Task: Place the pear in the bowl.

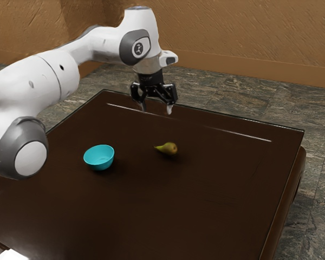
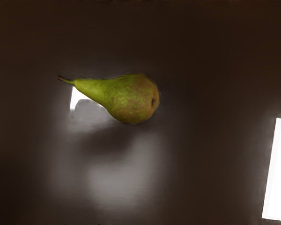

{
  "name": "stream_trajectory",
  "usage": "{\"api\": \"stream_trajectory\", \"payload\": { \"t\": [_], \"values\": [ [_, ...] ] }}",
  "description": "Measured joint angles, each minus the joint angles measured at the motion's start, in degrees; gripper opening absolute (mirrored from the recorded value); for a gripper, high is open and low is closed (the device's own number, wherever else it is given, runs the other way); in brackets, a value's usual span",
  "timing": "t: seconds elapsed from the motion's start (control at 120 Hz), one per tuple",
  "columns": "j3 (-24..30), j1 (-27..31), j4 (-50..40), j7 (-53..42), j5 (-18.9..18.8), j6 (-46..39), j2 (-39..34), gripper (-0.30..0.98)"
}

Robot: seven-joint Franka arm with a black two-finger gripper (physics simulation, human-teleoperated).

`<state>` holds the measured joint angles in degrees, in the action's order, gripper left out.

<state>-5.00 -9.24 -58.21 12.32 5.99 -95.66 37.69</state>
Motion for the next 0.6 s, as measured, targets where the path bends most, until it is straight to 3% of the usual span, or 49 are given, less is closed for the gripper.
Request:
{"api": "stream_trajectory", "payload": {
  "t": [0.217, 0.333, 0.4, 0.6],
  "values": [
    [3.0, 0.8, 21.5, 30.6, 2.4, -0.2, 21.0, 0.66],
    [2.6, 1.1, 23.1, 47.1, 2.2, -0.1, 23.6, 0.66],
    [2.6, 1.0, 23.2, 55.4, 0.3, -0.1, 24.3, 0.66],
    [2.7, 1.2, 23.4, 75.4, -1.9, -0.2, 27.1, 0.66]
  ]
}}
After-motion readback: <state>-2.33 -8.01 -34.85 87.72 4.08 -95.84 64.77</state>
